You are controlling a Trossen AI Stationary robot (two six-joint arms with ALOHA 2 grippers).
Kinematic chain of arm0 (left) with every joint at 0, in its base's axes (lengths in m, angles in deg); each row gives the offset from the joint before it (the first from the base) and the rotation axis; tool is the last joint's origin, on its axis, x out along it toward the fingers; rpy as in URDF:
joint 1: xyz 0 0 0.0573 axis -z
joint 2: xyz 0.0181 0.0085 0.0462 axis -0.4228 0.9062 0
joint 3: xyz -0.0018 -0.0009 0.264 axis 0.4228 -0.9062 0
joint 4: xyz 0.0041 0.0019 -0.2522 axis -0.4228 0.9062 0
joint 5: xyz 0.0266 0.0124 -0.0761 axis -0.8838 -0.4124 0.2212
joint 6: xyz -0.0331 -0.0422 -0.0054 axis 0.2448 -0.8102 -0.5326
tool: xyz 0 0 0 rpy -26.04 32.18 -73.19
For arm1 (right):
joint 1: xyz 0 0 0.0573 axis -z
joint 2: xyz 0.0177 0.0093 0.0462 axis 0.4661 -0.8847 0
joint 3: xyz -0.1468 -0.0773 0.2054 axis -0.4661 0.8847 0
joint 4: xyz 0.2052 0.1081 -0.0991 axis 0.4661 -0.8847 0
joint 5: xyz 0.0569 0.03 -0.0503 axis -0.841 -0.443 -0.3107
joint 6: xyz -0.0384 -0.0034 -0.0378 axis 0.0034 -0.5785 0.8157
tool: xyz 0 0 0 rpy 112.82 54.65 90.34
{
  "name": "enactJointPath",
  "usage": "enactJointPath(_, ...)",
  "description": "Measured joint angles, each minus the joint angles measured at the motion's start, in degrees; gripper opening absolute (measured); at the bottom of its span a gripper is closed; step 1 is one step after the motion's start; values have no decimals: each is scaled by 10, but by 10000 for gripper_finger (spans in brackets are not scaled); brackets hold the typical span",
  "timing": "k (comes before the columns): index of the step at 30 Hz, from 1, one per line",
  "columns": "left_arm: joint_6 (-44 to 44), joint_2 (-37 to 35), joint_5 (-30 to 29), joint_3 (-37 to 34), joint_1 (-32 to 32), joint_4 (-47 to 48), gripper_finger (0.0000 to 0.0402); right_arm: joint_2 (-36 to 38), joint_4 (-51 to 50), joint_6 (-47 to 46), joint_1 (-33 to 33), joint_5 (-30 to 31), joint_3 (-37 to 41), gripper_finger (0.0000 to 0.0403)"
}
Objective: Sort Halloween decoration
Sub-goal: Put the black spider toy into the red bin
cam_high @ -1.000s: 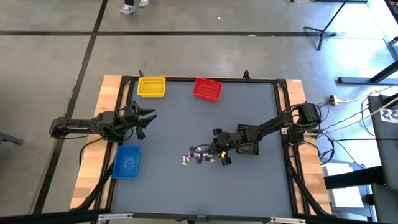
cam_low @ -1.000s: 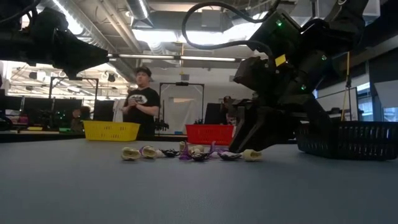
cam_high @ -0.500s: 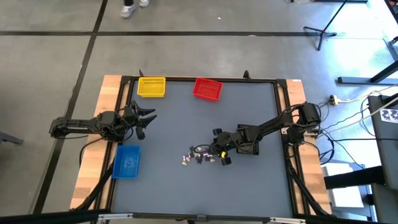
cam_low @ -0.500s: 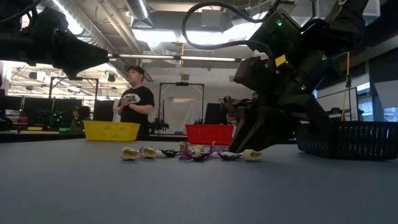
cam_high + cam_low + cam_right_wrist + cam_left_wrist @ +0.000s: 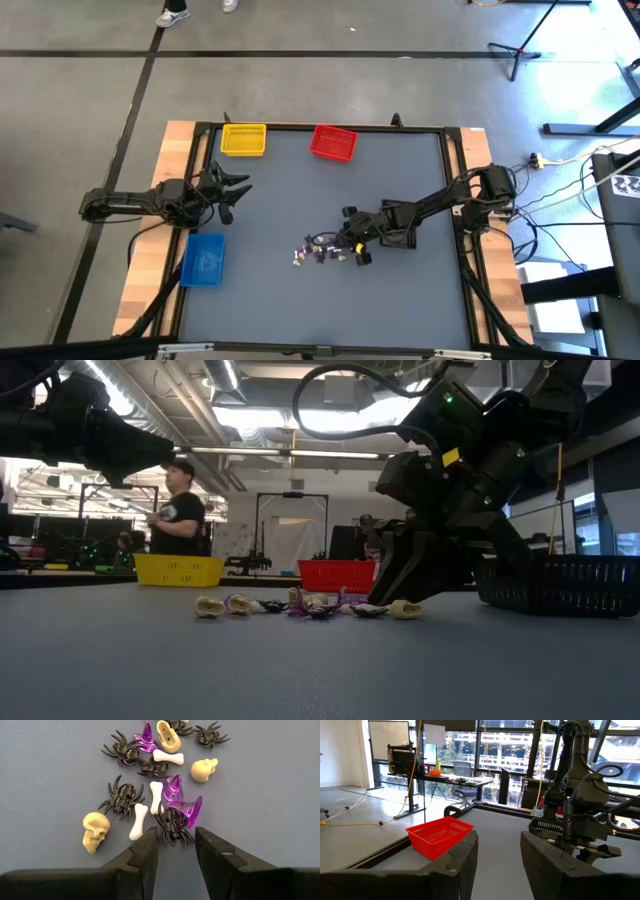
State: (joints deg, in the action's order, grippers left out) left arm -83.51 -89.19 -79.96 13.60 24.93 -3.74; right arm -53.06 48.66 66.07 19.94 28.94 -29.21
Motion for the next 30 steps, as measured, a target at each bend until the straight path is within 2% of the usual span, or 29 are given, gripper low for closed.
enactJointPath(18, 0, 0, 0, 0, 0, 0, 142, 0, 0, 0, 0, -5, 0, 129)
enactJointPath(30, 0, 0, 0, 0, 0, 0, 142, 0, -1, 0, -1, -11, 0, 54)
